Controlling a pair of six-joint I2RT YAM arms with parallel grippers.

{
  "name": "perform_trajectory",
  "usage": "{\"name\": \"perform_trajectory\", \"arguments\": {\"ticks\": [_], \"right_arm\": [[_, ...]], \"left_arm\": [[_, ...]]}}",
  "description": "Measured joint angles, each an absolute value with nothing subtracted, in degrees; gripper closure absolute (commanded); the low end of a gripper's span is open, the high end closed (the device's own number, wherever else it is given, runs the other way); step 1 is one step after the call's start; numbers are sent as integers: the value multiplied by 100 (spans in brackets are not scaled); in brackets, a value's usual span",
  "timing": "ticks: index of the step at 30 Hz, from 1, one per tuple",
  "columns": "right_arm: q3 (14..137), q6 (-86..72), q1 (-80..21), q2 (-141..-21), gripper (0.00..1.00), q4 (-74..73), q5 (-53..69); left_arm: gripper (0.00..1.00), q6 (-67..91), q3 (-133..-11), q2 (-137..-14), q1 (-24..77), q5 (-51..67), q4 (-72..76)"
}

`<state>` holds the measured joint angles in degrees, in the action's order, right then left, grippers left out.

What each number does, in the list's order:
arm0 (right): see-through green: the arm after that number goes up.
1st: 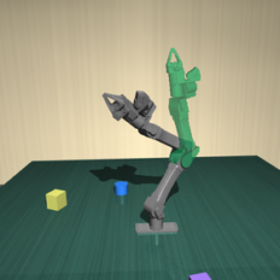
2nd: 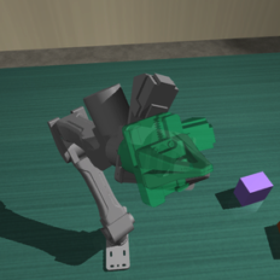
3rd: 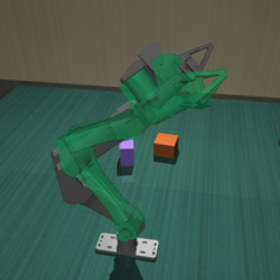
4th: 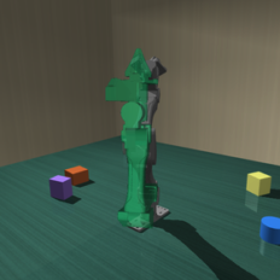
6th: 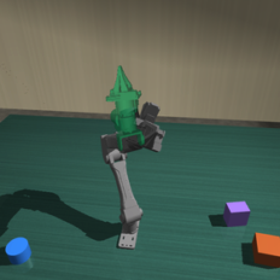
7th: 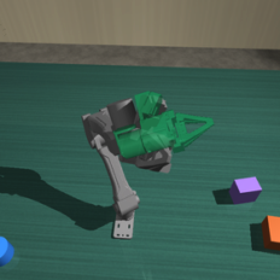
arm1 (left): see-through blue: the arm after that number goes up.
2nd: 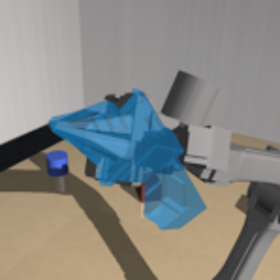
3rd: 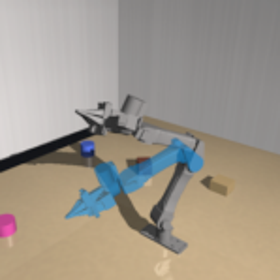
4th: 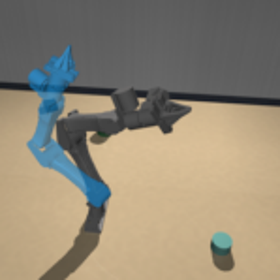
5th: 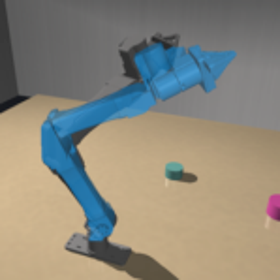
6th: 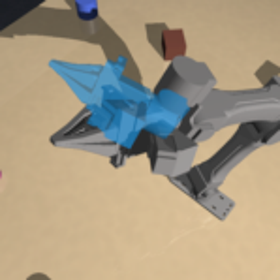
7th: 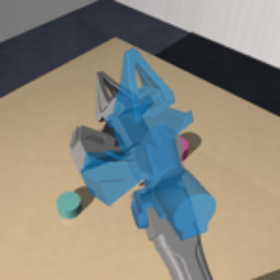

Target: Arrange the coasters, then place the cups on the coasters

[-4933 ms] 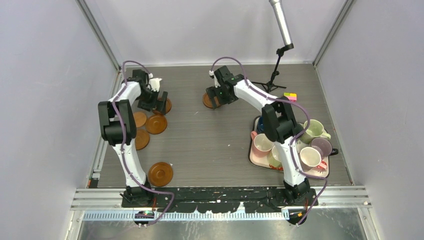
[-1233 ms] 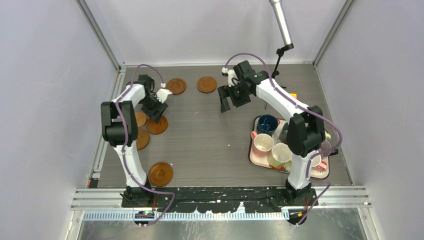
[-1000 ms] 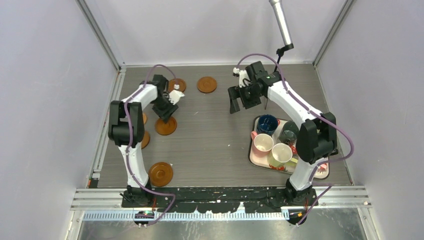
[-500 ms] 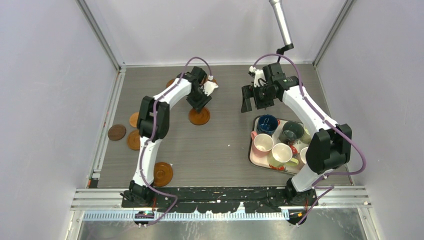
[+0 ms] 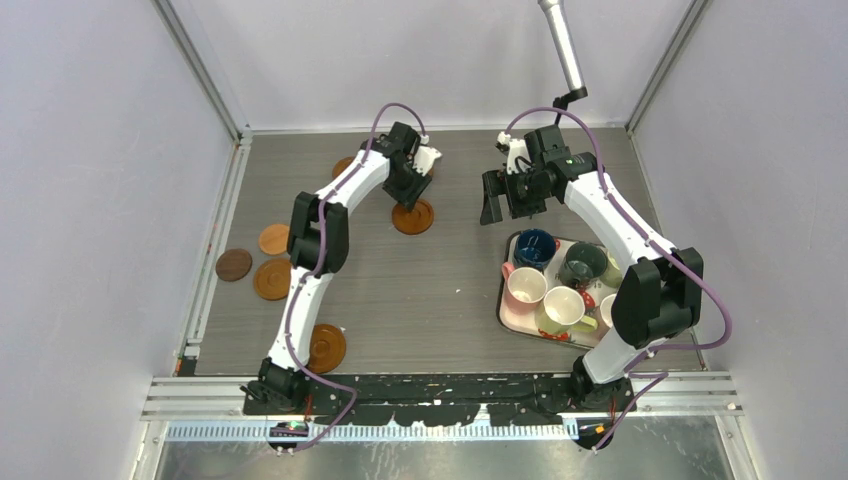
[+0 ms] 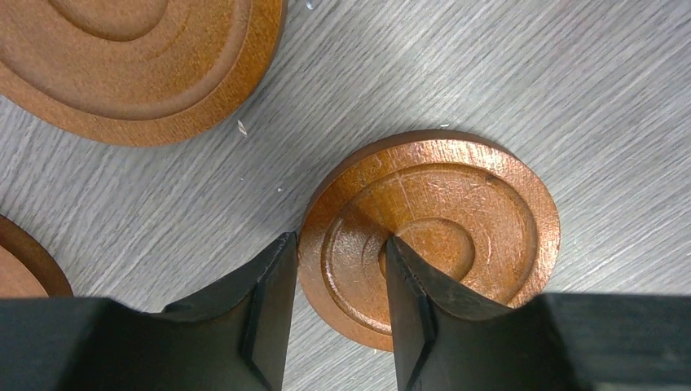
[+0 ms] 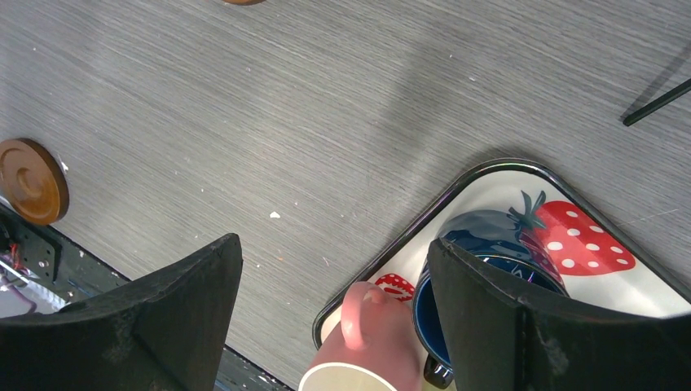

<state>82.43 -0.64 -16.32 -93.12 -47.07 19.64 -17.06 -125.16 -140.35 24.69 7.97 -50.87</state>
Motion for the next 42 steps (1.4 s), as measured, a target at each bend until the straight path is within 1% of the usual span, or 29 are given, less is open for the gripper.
{"name": "perform_trajectory", "arguments": {"ticks": [4, 8, 11, 13, 16, 19, 22, 25, 28, 33, 39, 42], "right_arm": [[8243, -78, -1632, -9312, 12, -4696, 1966], [8243, -104, -1632, -9312, 12, -4694, 1968], [8243, -128, -1632, -9312, 12, -4696, 1990], [8259, -134, -1632, -9312, 12, -4718, 2016], [8333, -134, -1632, -9314, 12, -4781, 2060], [8379, -119, -1632, -9314, 11, -4831, 2102], [8381, -99, -1632, -9325, 11, -4919, 2154], [8381, -27, -1632, -9362, 10, -4998, 2198], [8381, 12, -1632, -9378, 9, -5033, 2220], [8381, 58, -1632, -9378, 9, -5085, 2224], [8381, 86, -1632, -9380, 9, -5109, 2224], [8379, 97, -1632, -9380, 9, -5109, 2224]], "left_arm": [[46, -1636, -12562, -14062, 2469, 843, -5085], [32, -1619, -12562, -14042, 2469, 862, -5127], [25, -1616, -12543, -13928, 2425, 886, -5332], [20, -1651, -12451, -13692, 2370, 974, -5531], [15, -1747, -11942, -12888, 2082, 1260, -5885], [14, -2014, -11085, -11758, 1461, 1608, -6132], [15, -2392, -10197, -10718, 493, 1839, -6390], [19, -2827, -9500, -10193, -506, 1922, -6589], [25, -3192, -9028, -10125, -1208, 1949, -6716], [29, -3546, -8370, -10156, -1918, 1944, -6622], [31, -3789, -7470, -10156, -2082, 1809, -6051], [32, -3830, -7251, -10195, -2073, 1678, -5784]]}}
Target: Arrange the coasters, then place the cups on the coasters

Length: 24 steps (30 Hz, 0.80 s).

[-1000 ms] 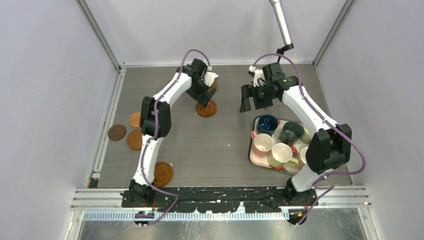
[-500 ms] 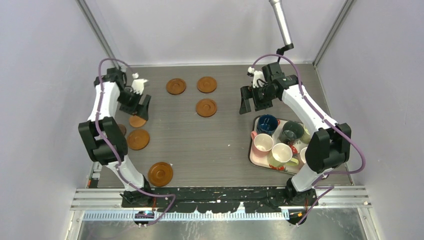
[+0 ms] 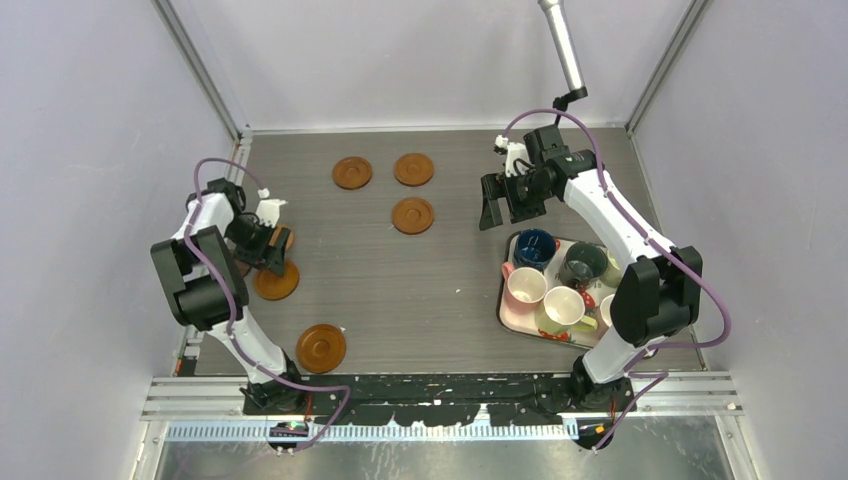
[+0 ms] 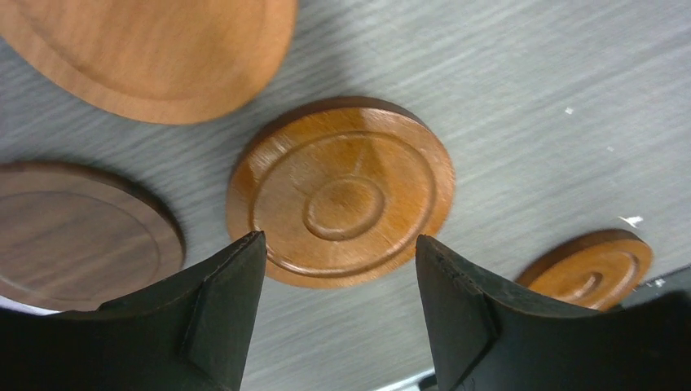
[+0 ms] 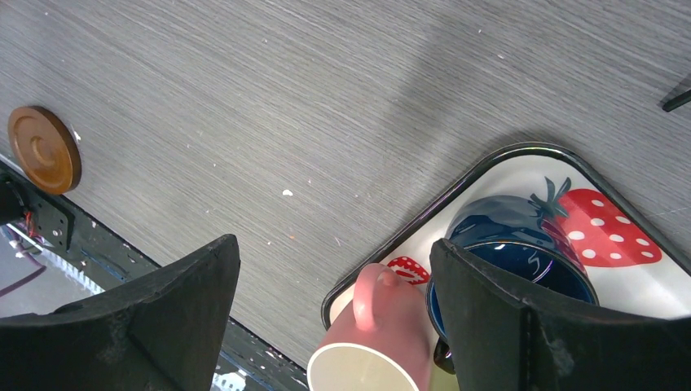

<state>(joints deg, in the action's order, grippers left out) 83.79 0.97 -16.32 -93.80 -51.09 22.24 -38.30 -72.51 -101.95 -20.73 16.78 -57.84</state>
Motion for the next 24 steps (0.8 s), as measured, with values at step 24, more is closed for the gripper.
{"name": "perform_trajectory", "arguments": {"ticks": [24], "right_arm": [[8357, 104, -1632, -9380, 9, -5111, 2239]], "left_arm": [[58, -4115, -6702, -10379, -1865, 1048, -4539]]}}
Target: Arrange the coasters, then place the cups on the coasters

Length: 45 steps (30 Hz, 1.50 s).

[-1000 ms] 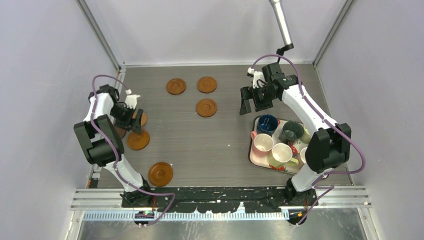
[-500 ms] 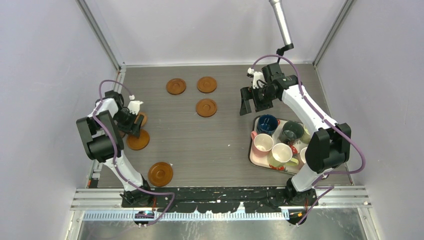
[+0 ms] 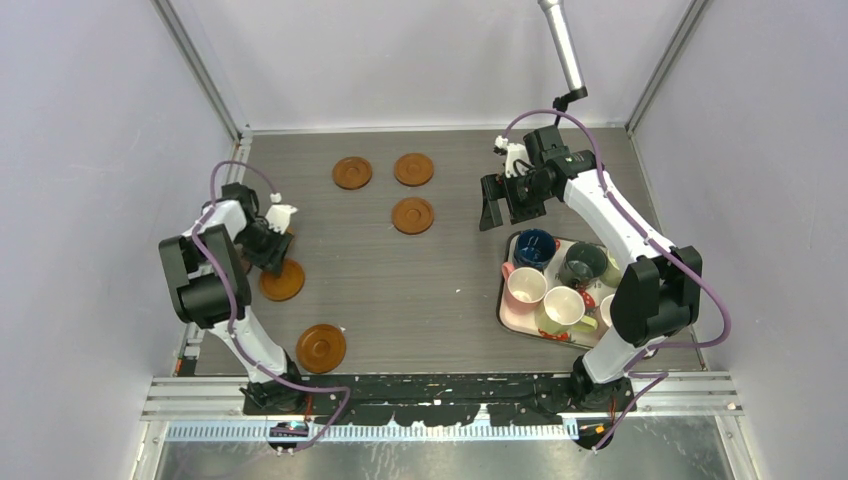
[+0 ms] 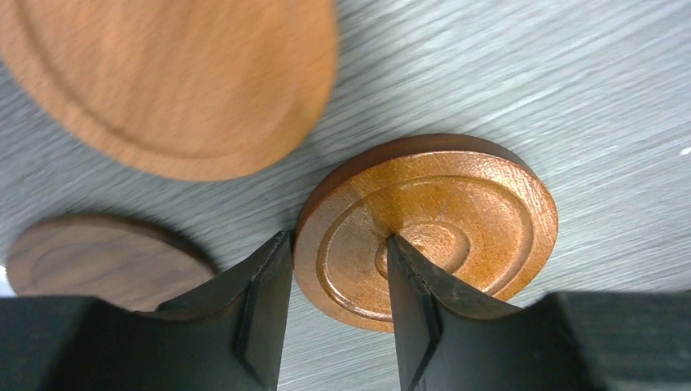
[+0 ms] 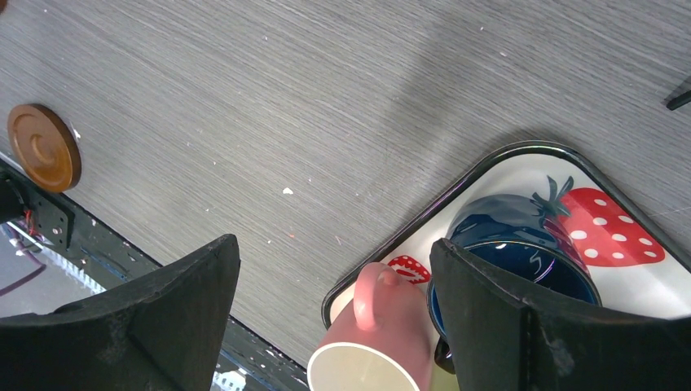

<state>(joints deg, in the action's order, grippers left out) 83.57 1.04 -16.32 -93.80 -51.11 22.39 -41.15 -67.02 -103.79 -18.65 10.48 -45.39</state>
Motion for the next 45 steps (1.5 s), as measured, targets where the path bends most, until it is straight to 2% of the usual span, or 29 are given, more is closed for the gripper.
{"name": "perform_trajectory", "arguments": {"ticks": [11, 18, 27, 45], "right_arm": [[8324, 104, -1632, -9380, 9, -5105, 2237], [8322, 104, -1632, -9380, 9, -5103, 2220], [8296, 106, -1632, -9380, 9, -5100, 2215], [8294, 104, -1632, -9395, 9, -5100, 2209]], "left_arm": [[62, -3465, -6530, -10235, -287, 917, -4532], [63, -2705, -7443, -10923, 471, 917, -4779], [63, -1887, -8842, -11861, 589, 982, -4893], [62, -1387, -9929, -12534, 589, 987, -4696]]}}
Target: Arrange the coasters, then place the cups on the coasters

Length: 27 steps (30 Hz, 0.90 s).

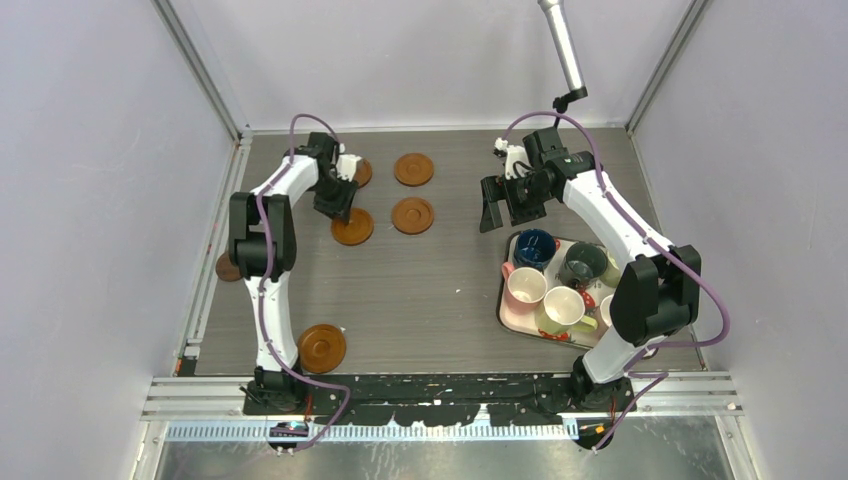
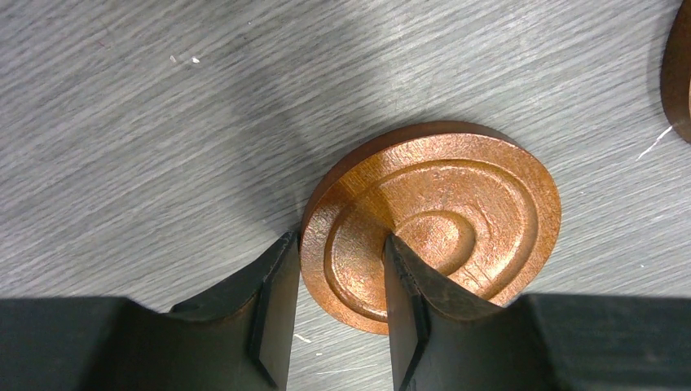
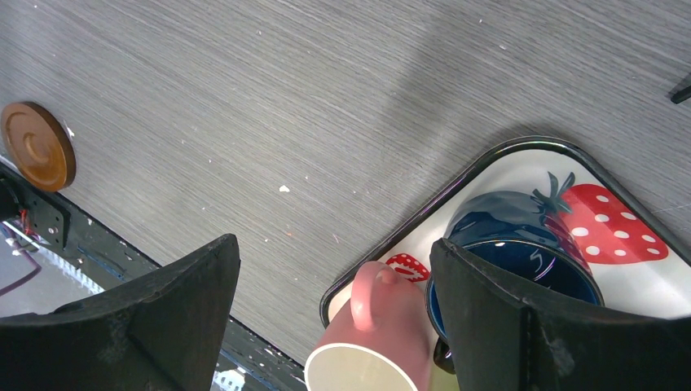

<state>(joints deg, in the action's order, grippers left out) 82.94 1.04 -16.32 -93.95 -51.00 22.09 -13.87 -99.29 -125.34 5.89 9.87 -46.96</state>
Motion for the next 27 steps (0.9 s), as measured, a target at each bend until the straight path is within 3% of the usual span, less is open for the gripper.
{"name": "perform_trajectory", "arguments": {"ticks": [12, 22, 27], "right_arm": [[8294, 102, -1632, -9402, 9, -5100, 2211], [8294, 102, -1632, -9402, 9, -5103, 2213], [8294, 106, -1632, -9402, 9, -5109, 2217]], "left_arm": [[58, -1369, -10022, -12558, 598, 827, -4698], [27, -1391, -10114, -12549, 587, 755, -4742], [19, -1728, -9990, -11907, 534, 1256, -5164]]}}
